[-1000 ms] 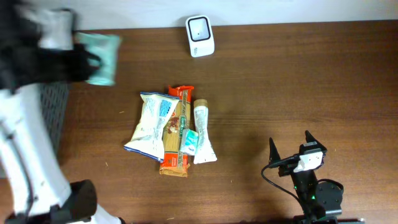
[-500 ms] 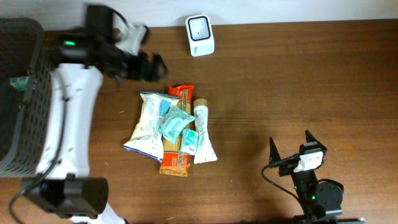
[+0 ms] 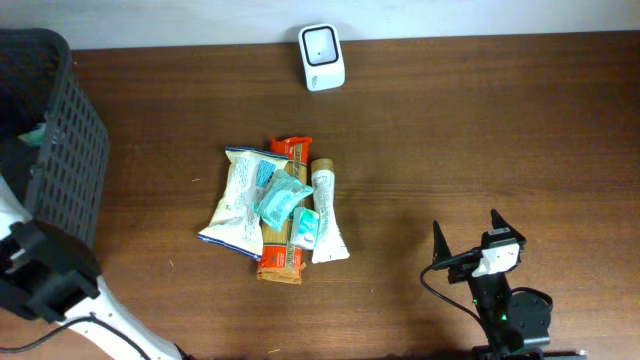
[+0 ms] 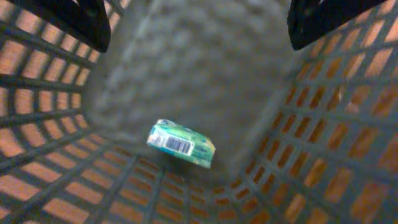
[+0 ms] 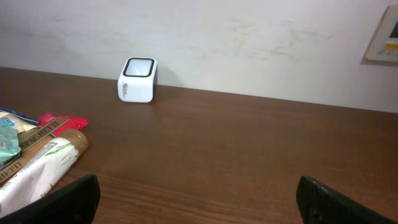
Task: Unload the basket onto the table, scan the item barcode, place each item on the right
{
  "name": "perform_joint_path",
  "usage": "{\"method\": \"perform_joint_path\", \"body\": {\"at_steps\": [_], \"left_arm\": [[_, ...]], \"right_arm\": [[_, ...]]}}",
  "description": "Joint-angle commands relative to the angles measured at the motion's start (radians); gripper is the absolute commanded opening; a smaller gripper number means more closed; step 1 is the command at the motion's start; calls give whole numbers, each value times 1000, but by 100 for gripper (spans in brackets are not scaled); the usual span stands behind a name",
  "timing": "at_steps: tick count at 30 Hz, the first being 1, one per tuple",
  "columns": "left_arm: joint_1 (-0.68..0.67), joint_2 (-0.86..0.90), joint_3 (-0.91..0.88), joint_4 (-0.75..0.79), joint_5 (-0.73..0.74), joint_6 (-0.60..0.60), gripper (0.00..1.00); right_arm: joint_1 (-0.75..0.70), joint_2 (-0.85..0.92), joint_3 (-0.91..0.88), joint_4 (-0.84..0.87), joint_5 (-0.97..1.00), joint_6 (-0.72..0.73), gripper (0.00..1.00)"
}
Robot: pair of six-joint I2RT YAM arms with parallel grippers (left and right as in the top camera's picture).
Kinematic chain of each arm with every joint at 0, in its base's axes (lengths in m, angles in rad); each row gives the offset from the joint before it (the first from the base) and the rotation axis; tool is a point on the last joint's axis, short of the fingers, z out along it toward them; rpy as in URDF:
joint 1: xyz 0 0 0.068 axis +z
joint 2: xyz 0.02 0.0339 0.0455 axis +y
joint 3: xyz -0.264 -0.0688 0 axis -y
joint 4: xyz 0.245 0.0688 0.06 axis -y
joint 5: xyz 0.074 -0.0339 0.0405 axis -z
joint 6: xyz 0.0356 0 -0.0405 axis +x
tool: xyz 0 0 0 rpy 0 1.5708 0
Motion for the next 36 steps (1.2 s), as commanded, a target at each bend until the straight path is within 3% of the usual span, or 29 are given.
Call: {"method": "perform_joint_path", "body": {"at_steps": [1, 4, 10, 15, 16, 17, 20, 21, 23, 26, 27, 31, 32, 35, 36], "left_arm": [[6, 75, 1, 137, 3, 106, 89], [2, 160, 1, 250, 109, 158, 79], [0, 294, 1, 392, 129, 158, 87], [-1, 373, 0, 388, 148, 157, 84], [-1, 388, 0, 381, 148, 154, 67], [-1, 389, 0, 373, 148, 154, 36], [-1, 390, 0, 356, 148, 154, 2], [-1, 391, -5, 346, 148, 154, 0], [-1, 396, -15, 328, 147, 136, 6], [-1, 427, -15, 324, 148, -10, 42], [-1, 440, -15, 324, 148, -31, 46], [-1, 457, -15, 328, 148, -34, 47], [-1, 457, -15, 327, 148, -34, 44], [-1, 457, -15, 283, 147, -34, 16], [-1, 457, -15, 248, 147, -34, 12]], "right_arm": [[-5, -6, -7, -3, -2, 8, 99], [-5, -6, -7, -3, -2, 8, 99], [-5, -6, -7, -3, -2, 8, 99], [-5, -6, -7, -3, -2, 8, 99], [-5, -6, -7, -3, -2, 8, 99], [-5, -6, -7, -3, -2, 8, 99], [-5, -6, -7, -3, -2, 8, 99], [-5, -6, -7, -3, -2, 8, 99], [-5, -6, -7, -3, -2, 8, 99], [-5, -6, -7, -3, -2, 8, 99], [-5, -6, -7, -3, -2, 8, 99], [-5, -6, -7, -3, -2, 8, 99], [-5, -6, -7, -3, -2, 8, 99], [-5, -6, -7, -3, -2, 8, 99], [-5, -6, -7, -3, -2, 8, 99]]}}
